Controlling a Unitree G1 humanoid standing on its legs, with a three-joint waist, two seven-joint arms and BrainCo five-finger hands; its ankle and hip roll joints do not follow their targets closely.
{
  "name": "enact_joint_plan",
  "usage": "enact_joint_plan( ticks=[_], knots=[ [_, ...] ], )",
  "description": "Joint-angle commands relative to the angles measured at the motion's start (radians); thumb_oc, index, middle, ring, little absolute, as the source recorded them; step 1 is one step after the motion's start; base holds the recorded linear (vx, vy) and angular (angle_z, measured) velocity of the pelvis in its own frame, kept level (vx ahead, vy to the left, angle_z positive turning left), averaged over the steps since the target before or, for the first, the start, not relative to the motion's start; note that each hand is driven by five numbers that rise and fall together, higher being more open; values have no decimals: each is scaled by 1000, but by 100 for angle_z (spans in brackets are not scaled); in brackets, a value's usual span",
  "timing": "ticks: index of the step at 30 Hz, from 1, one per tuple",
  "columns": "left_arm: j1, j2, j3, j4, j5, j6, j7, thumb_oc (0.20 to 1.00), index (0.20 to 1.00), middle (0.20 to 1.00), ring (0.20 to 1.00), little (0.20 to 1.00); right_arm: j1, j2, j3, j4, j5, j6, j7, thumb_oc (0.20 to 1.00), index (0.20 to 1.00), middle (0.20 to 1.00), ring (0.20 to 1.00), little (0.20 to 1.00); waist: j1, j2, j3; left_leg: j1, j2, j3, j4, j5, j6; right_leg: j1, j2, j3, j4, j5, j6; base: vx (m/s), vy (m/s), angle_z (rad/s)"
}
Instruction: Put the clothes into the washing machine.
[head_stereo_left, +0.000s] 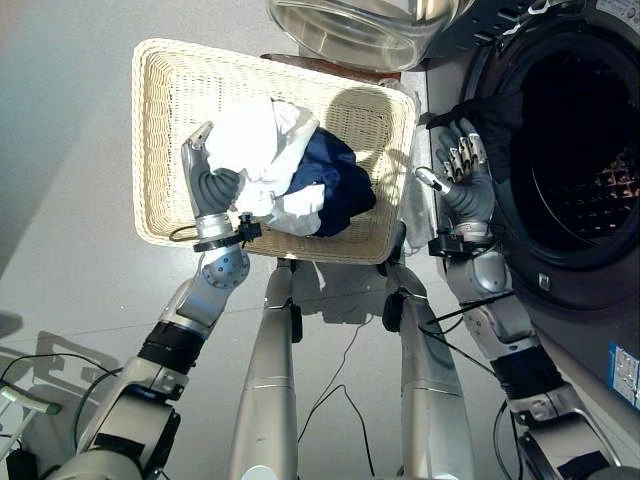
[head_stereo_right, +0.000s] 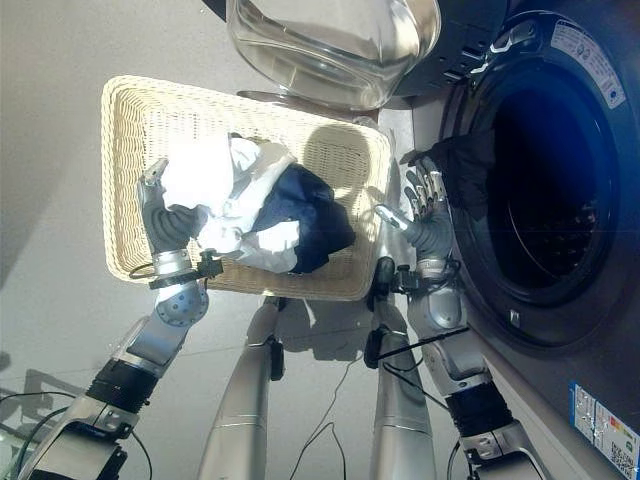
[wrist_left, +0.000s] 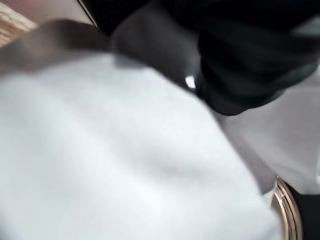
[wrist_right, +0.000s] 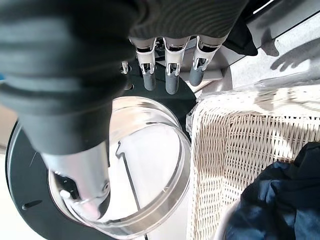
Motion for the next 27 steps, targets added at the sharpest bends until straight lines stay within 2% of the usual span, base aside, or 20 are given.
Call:
enact_joint_plan(
  ticks=[1, 5, 9, 12, 19, 24, 27],
  knots=[
    [14, -43, 77, -134, -131, -253, -80, 200, 200, 200, 200, 200, 11, 5, 4, -99, 27, 7, 71, 1000, 1000, 1000, 1000, 1000, -13, 34, -18, -23, -44, 4, 35, -6, 83, 50, 39, -12, -101, 107, 55, 0, 0, 0],
    [24, -102, 87, -212, -224, -370, -161, 200, 200, 200, 200, 200, 1, 29, 25, -114, 30, 28, 101, 1000, 1000, 1000, 1000, 1000, -7, 33, -18, -17, -50, -3, 25, -5, 85, 54, 40, -15, -109, 109, 53, 0, 0, 0],
    [29, -148, 82, -282, -334, -418, -300, 200, 200, 200, 200, 200, -12, 47, 40, -135, 41, 52, 113, 1000, 1000, 1000, 1000, 1000, -2, 32, -18, -14, -56, -8, 18, -5, 89, 58, 40, -19, -115, 111, 52, -2, -8, 0],
    [34, -173, 67, -346, -312, -423, -364, 200, 200, 200, 200, 200, -16, 62, 54, -155, 51, 71, 133, 1000, 1000, 1000, 1000, 1000, 2, 31, -18, -14, -63, -14, 16, -5, 93, 60, 41, -22, -120, 116, 50, -6, -37, 1],
    [7, -175, 36, -418, -321, -366, -541, 200, 200, 200, 200, 200, -40, 67, 93, -181, 93, 121, 224, 1000, 1000, 1000, 1000, 1000, 9, 27, -18, -5, -72, -19, 11, -4, 97, 72, 40, -33, -129, 120, 49, -1, -5, 0],
    [-19, -169, 27, -417, -342, -360, -586, 200, 200, 200, 200, 200, -76, 63, 132, -192, 99, 147, 278, 1000, 1000, 1000, 1000, 1000, 13, 29, -18, -4, -76, -21, 12, -2, 95, 76, 39, -37, -134, 120, 46, 0, 0, 0],
    [-32, -164, 19, -416, -270, -352, -559, 200, 200, 200, 200, 200, -97, 63, 150, -193, 93, 146, 294, 1000, 1000, 1000, 1000, 1000, 16, 33, -18, -6, -80, -23, 12, -1, 94, 73, 39, -37, -136, 121, 46, 0, 0, 0]
  ],
)
